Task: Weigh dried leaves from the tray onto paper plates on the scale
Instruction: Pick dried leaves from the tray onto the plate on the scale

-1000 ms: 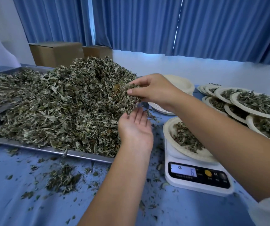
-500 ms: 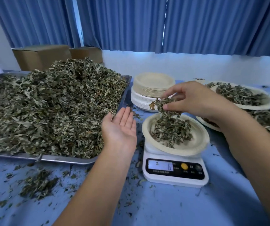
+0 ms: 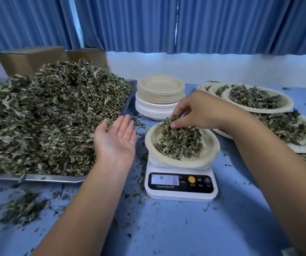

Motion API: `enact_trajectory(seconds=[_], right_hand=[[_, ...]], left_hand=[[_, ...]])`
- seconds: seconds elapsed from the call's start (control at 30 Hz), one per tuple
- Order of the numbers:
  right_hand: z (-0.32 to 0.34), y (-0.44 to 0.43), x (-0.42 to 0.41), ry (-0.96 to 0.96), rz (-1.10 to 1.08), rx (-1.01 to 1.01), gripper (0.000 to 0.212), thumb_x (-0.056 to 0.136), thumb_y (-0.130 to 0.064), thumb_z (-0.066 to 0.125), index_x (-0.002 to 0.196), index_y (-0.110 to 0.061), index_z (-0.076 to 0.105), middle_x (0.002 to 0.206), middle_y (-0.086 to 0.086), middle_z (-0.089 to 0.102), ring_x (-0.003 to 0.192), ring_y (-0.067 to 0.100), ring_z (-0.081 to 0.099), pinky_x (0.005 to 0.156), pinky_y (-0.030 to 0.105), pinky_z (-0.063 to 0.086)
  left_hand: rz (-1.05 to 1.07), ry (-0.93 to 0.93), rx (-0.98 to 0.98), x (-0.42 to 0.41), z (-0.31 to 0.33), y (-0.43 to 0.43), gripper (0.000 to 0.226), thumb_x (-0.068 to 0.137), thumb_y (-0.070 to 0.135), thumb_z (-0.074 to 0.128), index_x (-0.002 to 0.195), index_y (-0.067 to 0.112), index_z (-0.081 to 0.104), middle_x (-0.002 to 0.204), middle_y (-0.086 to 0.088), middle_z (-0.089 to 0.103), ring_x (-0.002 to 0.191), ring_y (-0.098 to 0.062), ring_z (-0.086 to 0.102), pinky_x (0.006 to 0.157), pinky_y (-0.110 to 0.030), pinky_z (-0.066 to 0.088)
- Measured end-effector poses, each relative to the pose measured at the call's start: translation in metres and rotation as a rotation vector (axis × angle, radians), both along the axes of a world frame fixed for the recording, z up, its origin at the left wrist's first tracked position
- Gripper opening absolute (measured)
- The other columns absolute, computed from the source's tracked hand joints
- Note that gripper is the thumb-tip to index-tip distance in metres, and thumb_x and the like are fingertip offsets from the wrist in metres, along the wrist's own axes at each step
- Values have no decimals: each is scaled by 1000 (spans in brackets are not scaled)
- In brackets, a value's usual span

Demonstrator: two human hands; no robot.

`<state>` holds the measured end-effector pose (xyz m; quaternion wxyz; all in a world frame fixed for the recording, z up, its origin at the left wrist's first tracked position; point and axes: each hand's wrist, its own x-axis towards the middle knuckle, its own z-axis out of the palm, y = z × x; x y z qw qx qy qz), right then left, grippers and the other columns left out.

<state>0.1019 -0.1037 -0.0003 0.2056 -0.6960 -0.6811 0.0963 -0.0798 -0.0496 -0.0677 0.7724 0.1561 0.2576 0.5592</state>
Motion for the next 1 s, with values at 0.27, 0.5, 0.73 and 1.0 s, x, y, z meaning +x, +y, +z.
enact_trajectory(seconds=[0.27,0.5,0.73,1.0], right_hand=[[17,-9,5,88,-9,118,18,74,-31,82,84,-22,70,60,-20,55,47,-17,48,48,0,33],[25,-15,6,200,-12,214,19,72,-31,83,69,-30,64,47,-28,55,45,-12,50,44,2,33],[30,-19,5,250,-22,276,20,74,-28,81,88,-14,75,64,-15,64,49,-10,50,51,3,37],[36,-23,4,270,-36,346,18,77,-32,79,88,-18,76,78,6,72,50,3,43,45,14,33]], left_hand=[[-18,9,9,-1,-1,0,52,101,38,27,130,2,51,128,-10,58,126,-24,50,108,-36,36],[-18,8,4,-1,-1,-1,52,101,38,28,129,2,52,127,-9,59,125,-24,51,106,-36,37],[-24,9,6,-1,-1,0,51,101,38,28,128,2,52,125,-9,60,124,-24,52,103,-35,38],[-25,15,2,-1,-2,0,52,101,39,27,127,3,53,121,-8,61,124,-23,52,102,-35,38]])
